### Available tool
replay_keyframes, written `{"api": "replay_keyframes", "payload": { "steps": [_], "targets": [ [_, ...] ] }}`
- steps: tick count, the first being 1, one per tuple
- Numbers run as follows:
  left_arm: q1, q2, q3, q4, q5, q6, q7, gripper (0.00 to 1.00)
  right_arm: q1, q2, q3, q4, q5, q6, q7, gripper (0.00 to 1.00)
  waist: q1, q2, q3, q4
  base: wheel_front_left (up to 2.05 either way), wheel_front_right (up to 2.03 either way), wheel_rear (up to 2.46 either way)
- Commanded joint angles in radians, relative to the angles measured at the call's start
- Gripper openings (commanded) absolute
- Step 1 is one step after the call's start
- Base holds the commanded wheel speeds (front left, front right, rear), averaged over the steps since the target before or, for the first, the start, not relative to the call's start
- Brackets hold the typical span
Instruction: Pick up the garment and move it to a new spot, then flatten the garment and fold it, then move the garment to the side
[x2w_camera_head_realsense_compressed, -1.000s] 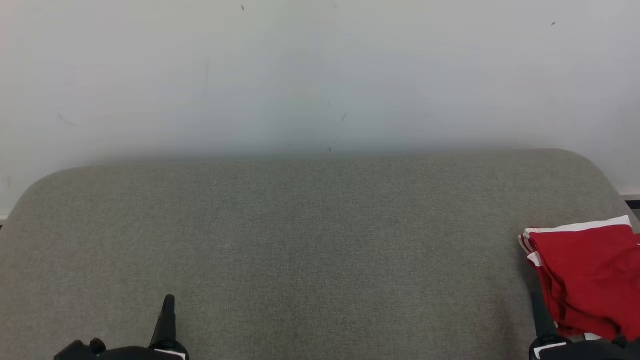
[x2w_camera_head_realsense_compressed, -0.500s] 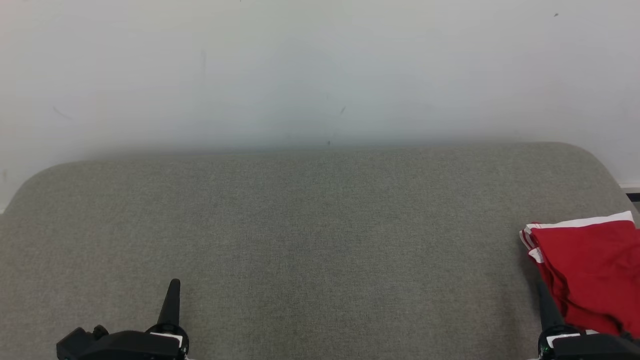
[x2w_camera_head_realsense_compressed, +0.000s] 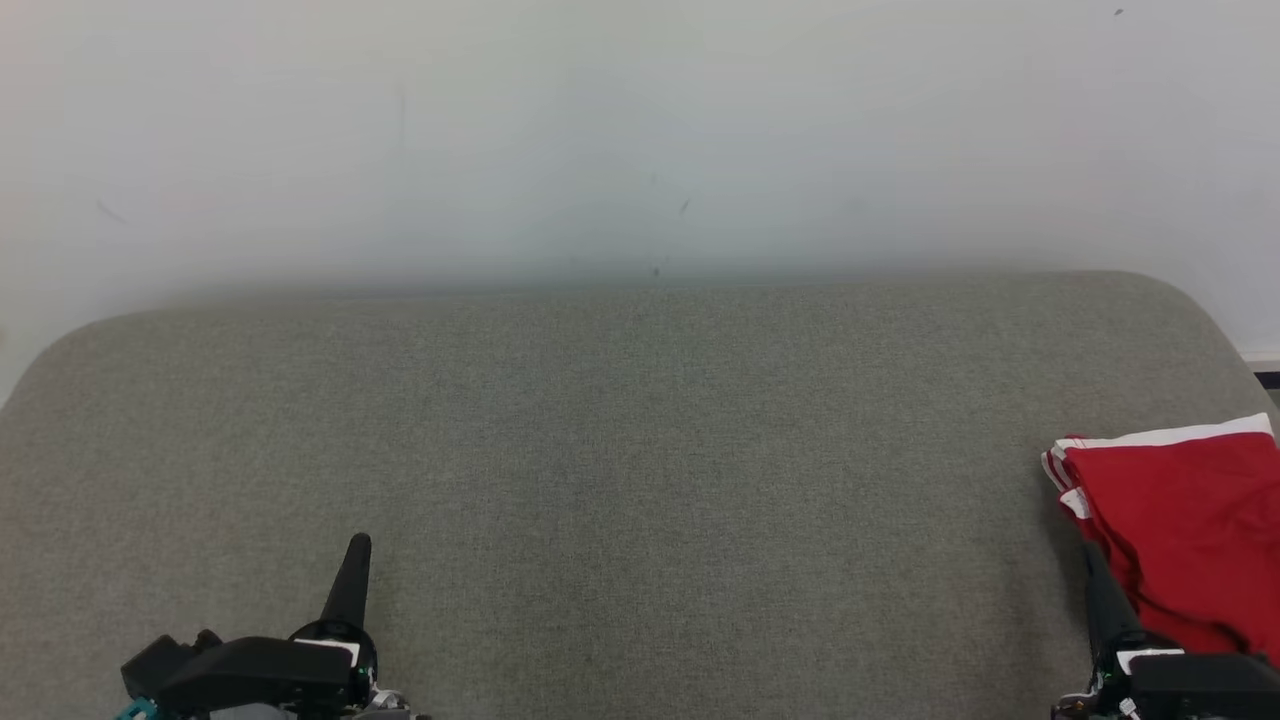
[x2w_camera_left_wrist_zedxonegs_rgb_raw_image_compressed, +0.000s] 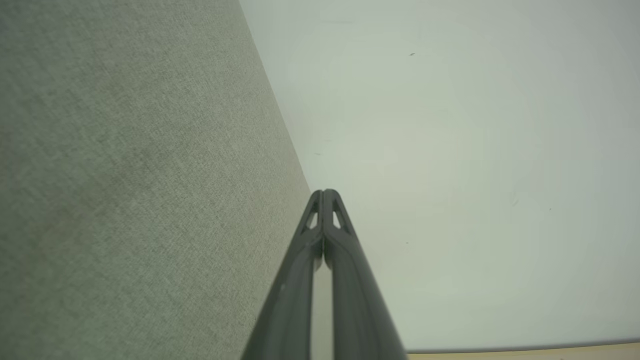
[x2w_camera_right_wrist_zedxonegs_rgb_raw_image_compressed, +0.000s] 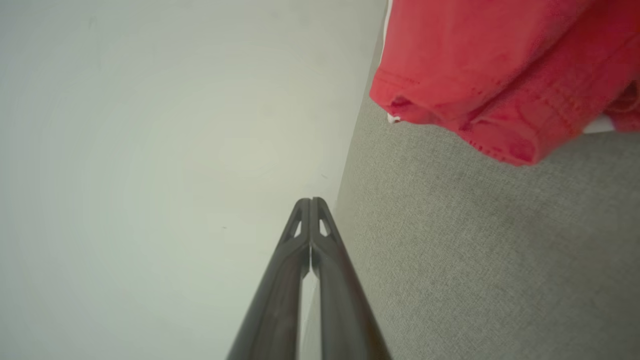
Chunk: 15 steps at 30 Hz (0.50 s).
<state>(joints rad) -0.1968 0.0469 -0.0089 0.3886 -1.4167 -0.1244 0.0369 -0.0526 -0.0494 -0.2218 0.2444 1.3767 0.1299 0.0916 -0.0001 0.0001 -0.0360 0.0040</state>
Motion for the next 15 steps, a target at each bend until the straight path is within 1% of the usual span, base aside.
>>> {"api": "replay_keyframes", "payload": {
  "steps": [1,15],
  "targets": [
    [-0.028,0.005,-0.003,0.000,-0.022,-0.007,0.006,0.00,-0.015,-0.001,-0.005,-0.006,0.023,0.001,0.007,0.00,0.0001,-0.0001,0.002,0.000,0.00,0.00,0.00],
    [-0.064,0.005,-0.010,0.016,-0.127,-0.009,0.030,0.00,-0.033,-0.001,-0.020,-0.009,0.131,0.001,0.028,0.00,0.0001,-0.0001,0.022,-0.003,0.00,0.00,0.00]
  ]
}}
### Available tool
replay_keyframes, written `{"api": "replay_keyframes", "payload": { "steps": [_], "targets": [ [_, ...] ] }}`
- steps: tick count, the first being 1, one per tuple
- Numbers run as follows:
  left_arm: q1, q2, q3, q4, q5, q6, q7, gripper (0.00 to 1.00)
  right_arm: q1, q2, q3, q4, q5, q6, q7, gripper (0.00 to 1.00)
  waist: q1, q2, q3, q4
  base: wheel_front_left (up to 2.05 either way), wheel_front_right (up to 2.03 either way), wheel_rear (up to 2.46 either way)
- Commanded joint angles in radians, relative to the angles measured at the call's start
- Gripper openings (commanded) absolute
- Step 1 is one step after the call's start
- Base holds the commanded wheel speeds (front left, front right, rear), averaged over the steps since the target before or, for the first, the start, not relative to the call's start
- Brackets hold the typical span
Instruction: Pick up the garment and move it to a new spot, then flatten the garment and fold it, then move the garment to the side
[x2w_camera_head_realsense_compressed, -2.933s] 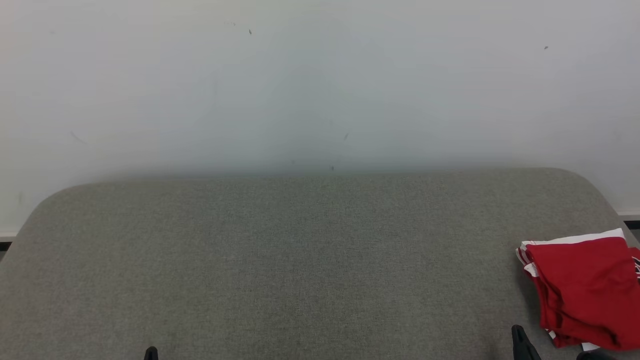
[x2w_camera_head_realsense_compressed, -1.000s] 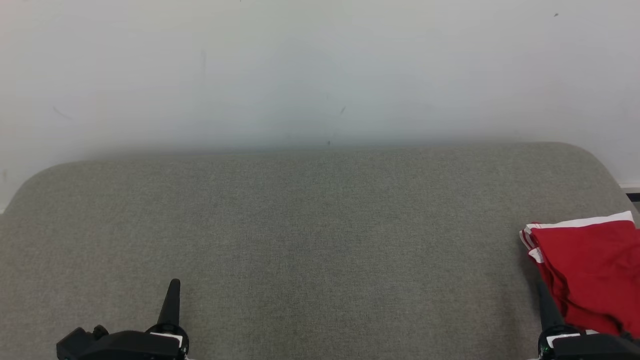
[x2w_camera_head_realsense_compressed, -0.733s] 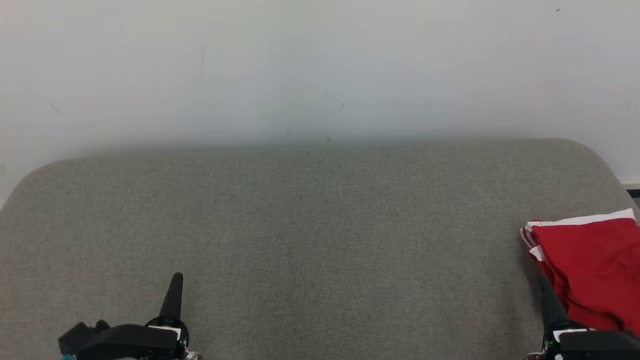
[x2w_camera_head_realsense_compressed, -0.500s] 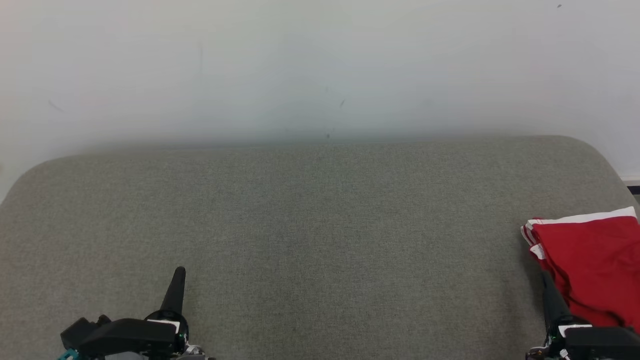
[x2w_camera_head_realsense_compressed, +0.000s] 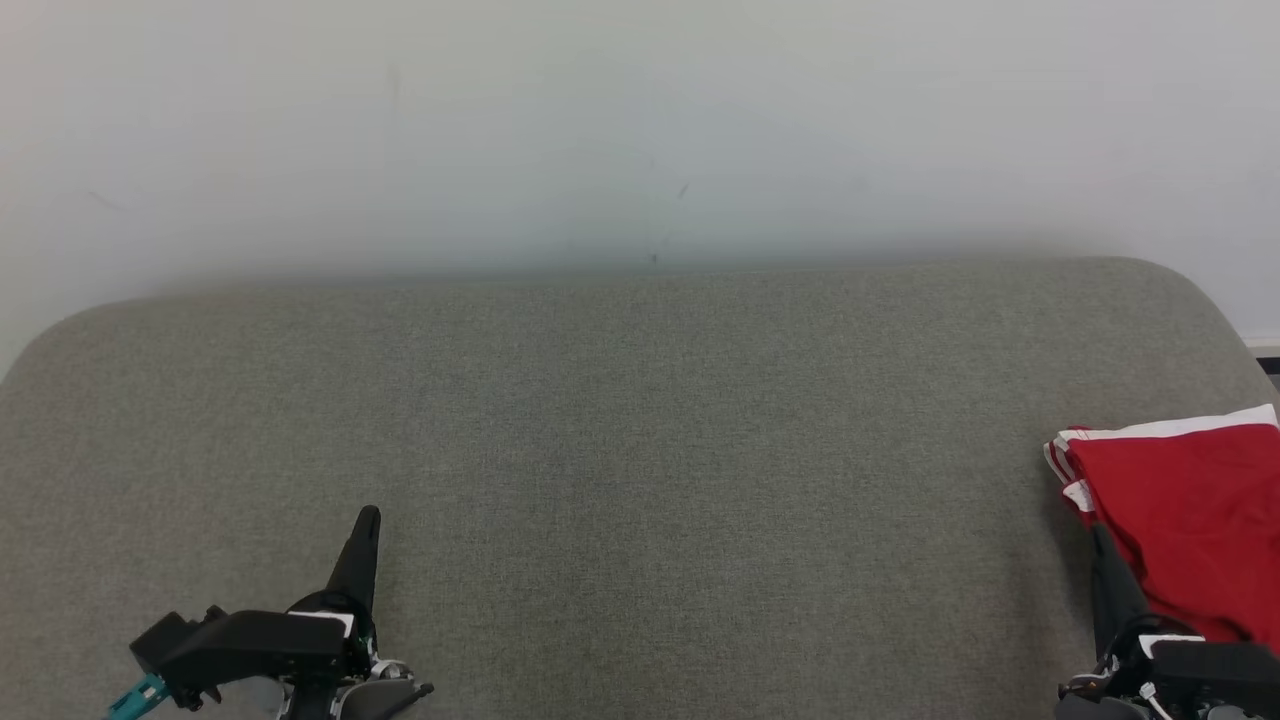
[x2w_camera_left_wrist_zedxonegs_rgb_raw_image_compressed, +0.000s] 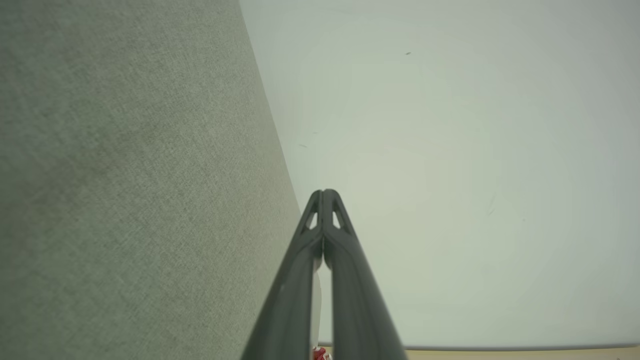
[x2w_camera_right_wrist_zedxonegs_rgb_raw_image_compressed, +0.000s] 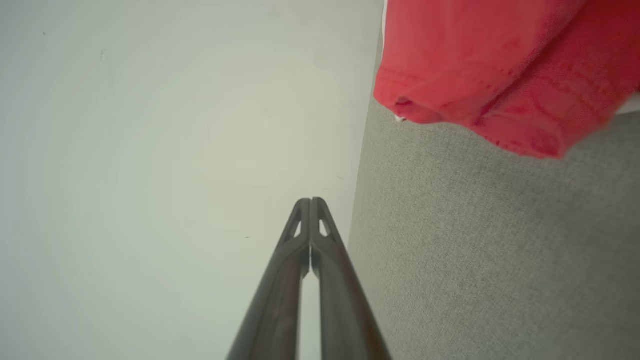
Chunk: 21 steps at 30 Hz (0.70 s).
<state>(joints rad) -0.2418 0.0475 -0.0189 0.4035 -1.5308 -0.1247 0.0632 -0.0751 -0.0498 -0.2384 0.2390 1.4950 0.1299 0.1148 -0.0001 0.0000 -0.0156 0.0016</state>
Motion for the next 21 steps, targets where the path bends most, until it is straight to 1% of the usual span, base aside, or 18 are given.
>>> {"api": "replay_keyframes", "payload": {
  "steps": [1,15,21],
  "targets": [
    [-0.019,0.004,0.000,0.001,-0.013,-0.009,0.004,0.00,-0.010,-0.001,-0.003,-0.004,0.013,0.001,0.005,0.00,0.0001,0.0000,0.001,0.000,0.00,0.00,0.00],
    [-0.053,0.005,-0.008,0.015,-0.110,-0.007,0.027,0.00,-0.026,-0.001,-0.017,-0.007,0.114,0.001,0.025,0.00,0.0001,0.0000,0.020,-0.002,0.00,0.00,0.00],
    [-0.048,0.005,-0.008,0.015,-0.107,-0.007,0.026,0.00,-0.023,-0.001,-0.016,-0.007,0.109,0.001,0.023,0.00,0.0001,0.0000,0.020,-0.002,0.00,0.00,0.00]
  ]
}}
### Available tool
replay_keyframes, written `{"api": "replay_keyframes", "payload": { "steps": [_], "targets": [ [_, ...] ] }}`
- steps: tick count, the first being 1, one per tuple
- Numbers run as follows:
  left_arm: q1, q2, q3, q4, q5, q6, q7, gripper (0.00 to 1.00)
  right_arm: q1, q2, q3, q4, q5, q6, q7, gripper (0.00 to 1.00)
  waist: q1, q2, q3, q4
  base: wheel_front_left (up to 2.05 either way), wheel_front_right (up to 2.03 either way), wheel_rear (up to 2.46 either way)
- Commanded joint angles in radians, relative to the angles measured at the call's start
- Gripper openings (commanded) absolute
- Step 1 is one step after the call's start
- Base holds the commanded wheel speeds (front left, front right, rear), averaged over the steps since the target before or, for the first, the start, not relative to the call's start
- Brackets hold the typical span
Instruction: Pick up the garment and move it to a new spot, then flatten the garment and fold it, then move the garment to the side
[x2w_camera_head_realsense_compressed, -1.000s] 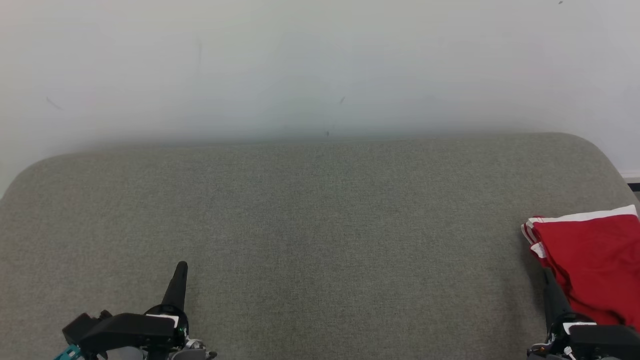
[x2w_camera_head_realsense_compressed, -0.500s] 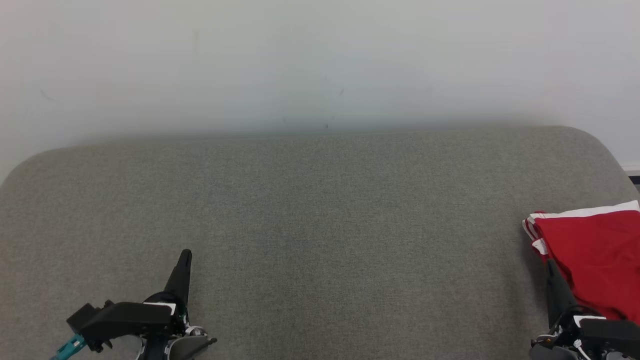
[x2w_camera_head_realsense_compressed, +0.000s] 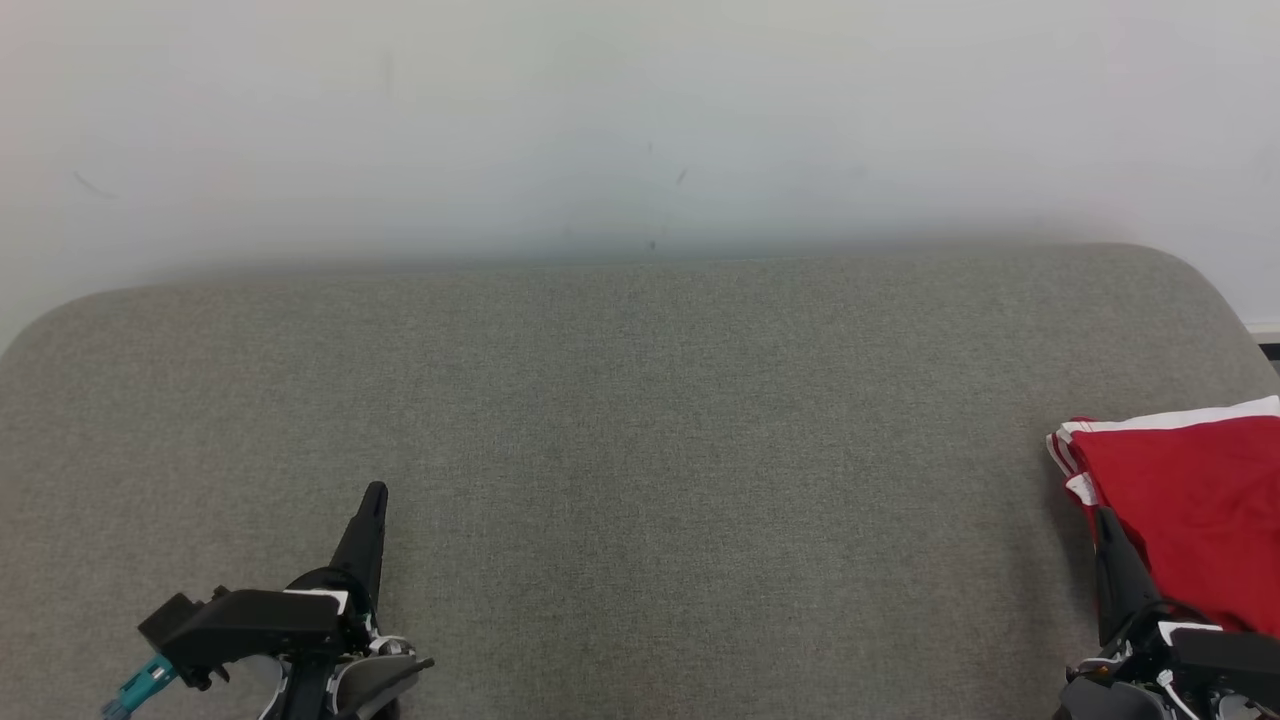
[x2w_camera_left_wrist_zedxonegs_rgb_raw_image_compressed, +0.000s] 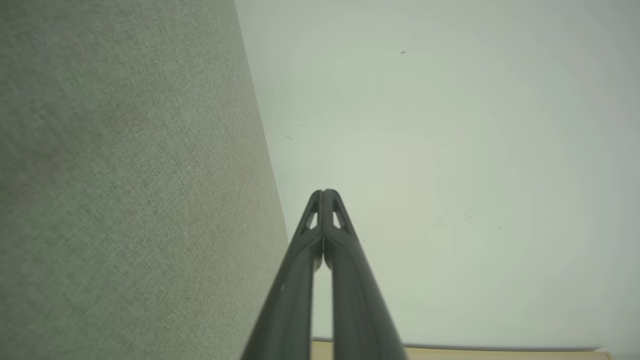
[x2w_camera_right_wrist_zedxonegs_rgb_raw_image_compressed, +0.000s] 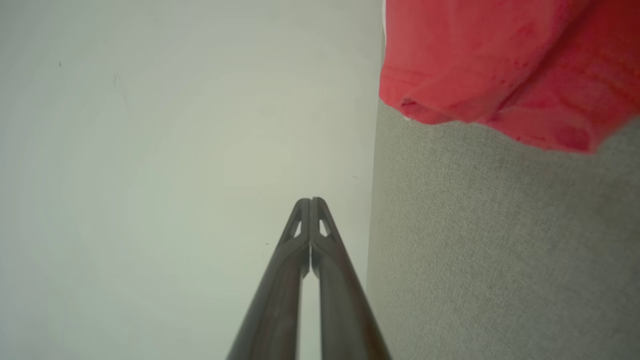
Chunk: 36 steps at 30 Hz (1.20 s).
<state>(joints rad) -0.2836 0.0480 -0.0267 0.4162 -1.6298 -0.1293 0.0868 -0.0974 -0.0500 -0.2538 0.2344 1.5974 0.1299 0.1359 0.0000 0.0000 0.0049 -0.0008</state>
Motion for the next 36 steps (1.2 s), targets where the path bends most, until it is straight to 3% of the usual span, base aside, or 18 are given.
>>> {"api": "replay_keyframes", "payload": {
  "steps": [1,36],
  "targets": [
    [-0.006,0.004,0.000,0.002,-0.008,-0.003,0.002,0.00,-0.001,-0.001,-0.001,-0.002,0.006,0.001,0.002,0.00,0.0000,0.0000,0.000,0.000,0.00,0.00,0.00],
    [-0.006,0.004,0.000,0.001,-0.008,-0.003,0.002,0.00,-0.001,-0.001,0.000,-0.002,0.006,0.001,0.001,0.00,0.0000,0.0000,0.000,0.000,0.00,0.00,0.00]
  ]
}}
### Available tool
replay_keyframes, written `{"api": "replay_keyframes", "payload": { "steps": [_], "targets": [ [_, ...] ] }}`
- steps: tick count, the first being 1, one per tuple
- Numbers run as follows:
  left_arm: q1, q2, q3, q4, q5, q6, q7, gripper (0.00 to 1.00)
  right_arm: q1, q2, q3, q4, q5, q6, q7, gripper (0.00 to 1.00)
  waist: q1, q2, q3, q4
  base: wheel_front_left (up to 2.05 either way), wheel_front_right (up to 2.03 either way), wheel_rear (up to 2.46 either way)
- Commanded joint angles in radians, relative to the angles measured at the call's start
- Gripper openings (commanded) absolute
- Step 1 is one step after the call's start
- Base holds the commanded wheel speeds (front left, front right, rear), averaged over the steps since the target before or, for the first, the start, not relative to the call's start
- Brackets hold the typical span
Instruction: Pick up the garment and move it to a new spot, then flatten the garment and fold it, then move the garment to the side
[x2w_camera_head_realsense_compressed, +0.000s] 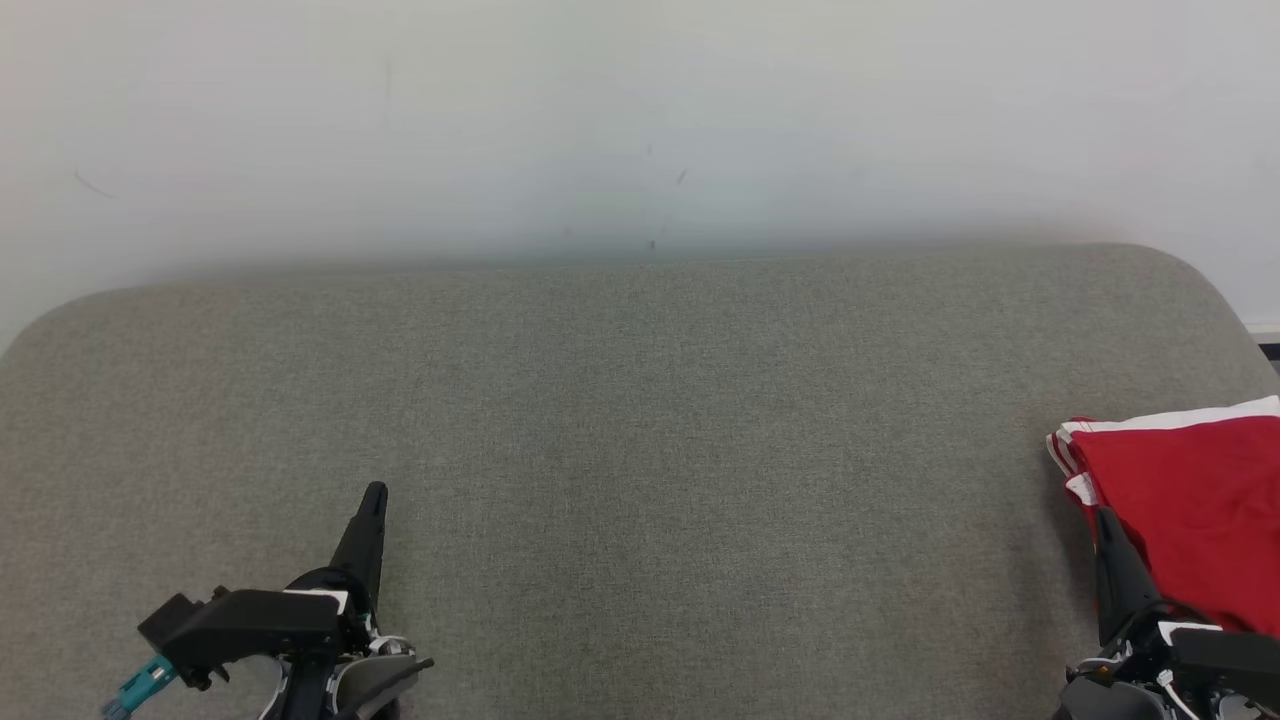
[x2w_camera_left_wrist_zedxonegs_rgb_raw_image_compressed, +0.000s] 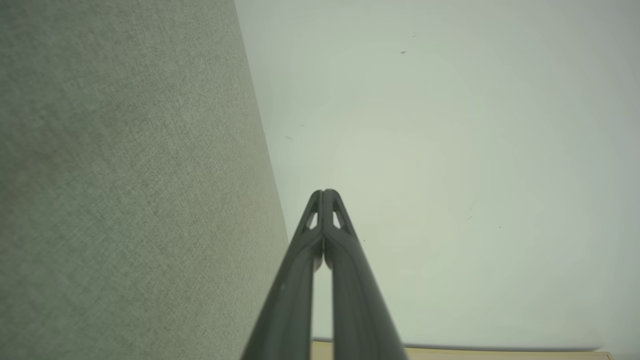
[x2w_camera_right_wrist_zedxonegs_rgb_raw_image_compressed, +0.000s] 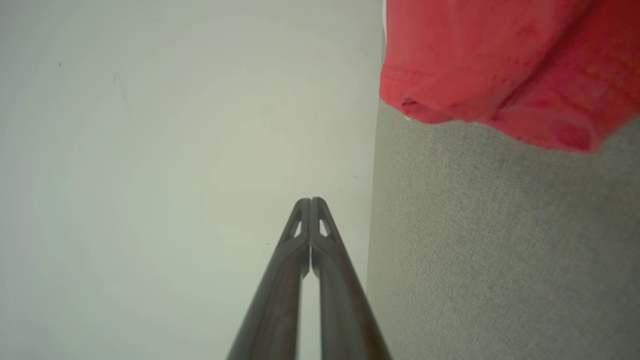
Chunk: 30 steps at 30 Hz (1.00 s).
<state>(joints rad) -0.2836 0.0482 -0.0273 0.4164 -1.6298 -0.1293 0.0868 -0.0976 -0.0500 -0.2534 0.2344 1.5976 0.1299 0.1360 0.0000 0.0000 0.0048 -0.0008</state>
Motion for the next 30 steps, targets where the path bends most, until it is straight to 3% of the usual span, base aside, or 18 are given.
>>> {"api": "replay_keyframes", "payload": {
  "steps": [1,30],
  "targets": [
    [-0.006,0.004,0.000,0.001,-0.008,-0.003,0.002,0.00,0.000,-0.001,-0.001,-0.002,0.006,0.001,0.001,0.00,0.0000,0.0000,0.000,0.000,0.00,0.00,0.00],
    [-0.006,0.004,0.000,0.001,-0.008,-0.003,0.002,0.00,0.000,-0.001,-0.001,-0.002,0.005,0.001,0.001,0.00,0.0000,0.0000,0.000,0.000,0.00,0.00,0.00]
  ]
}}
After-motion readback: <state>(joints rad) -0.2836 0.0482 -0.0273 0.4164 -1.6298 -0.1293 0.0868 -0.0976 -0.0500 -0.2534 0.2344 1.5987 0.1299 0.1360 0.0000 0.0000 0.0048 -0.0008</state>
